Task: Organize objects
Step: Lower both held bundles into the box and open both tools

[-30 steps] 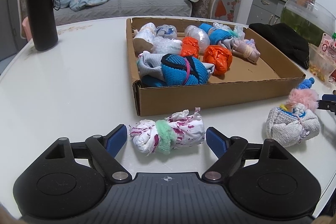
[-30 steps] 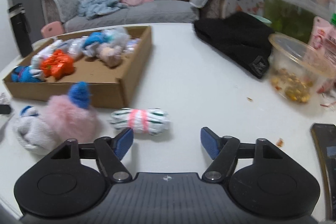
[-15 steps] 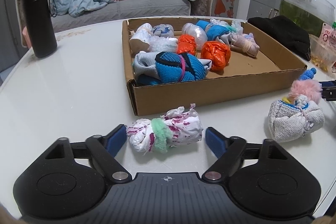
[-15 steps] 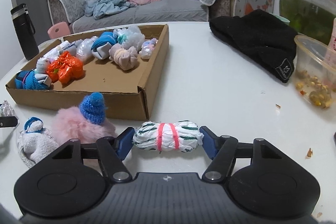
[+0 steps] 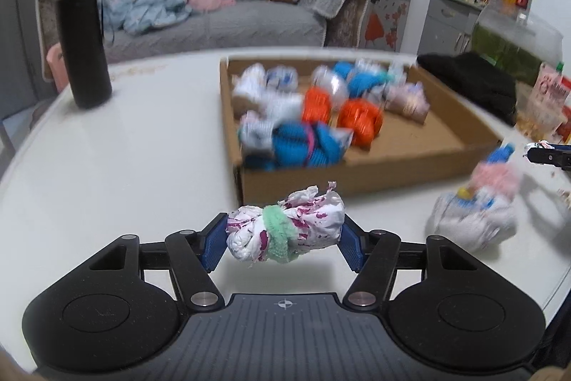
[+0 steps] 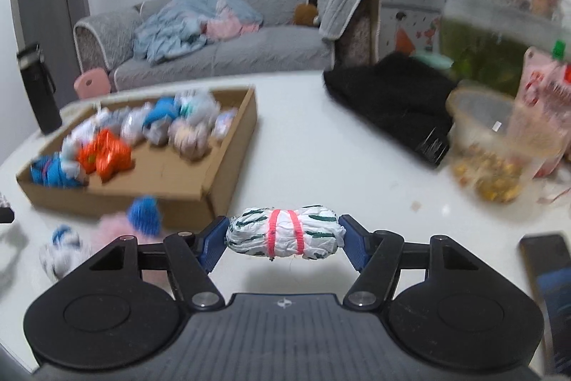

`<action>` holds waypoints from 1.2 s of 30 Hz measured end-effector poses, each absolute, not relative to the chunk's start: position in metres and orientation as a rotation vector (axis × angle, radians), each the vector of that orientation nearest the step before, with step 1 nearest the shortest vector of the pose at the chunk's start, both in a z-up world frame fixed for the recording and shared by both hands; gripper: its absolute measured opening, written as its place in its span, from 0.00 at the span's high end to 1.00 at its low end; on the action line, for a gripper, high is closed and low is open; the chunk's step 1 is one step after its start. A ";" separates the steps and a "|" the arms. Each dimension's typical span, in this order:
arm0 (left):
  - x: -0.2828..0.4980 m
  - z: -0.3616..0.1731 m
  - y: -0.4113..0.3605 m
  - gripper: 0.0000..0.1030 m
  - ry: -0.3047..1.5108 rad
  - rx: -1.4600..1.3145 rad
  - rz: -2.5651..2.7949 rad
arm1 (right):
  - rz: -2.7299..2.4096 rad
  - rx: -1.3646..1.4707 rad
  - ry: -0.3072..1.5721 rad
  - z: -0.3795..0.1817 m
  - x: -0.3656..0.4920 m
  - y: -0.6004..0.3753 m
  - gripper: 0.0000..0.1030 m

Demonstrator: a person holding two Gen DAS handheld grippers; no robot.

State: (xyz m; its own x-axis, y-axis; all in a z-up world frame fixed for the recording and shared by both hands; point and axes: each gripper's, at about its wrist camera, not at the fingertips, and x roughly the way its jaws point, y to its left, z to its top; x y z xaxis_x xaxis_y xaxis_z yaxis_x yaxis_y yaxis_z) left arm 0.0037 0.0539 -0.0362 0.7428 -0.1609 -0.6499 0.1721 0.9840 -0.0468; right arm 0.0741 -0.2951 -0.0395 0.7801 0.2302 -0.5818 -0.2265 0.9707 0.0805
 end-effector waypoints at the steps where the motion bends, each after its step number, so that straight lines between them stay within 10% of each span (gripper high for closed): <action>1: 0.004 -0.026 0.052 0.33 0.689 0.023 -0.185 | 0.249 0.010 0.612 -0.031 0.076 -0.297 0.39; 15: 0.096 0.076 -0.034 0.33 0.536 0.079 -0.352 | 0.564 -0.155 0.463 0.047 0.140 -0.216 0.39; 36: 0.174 -0.049 -0.082 0.33 0.785 0.157 -0.437 | 0.672 -0.369 0.685 -0.026 0.167 -0.190 0.38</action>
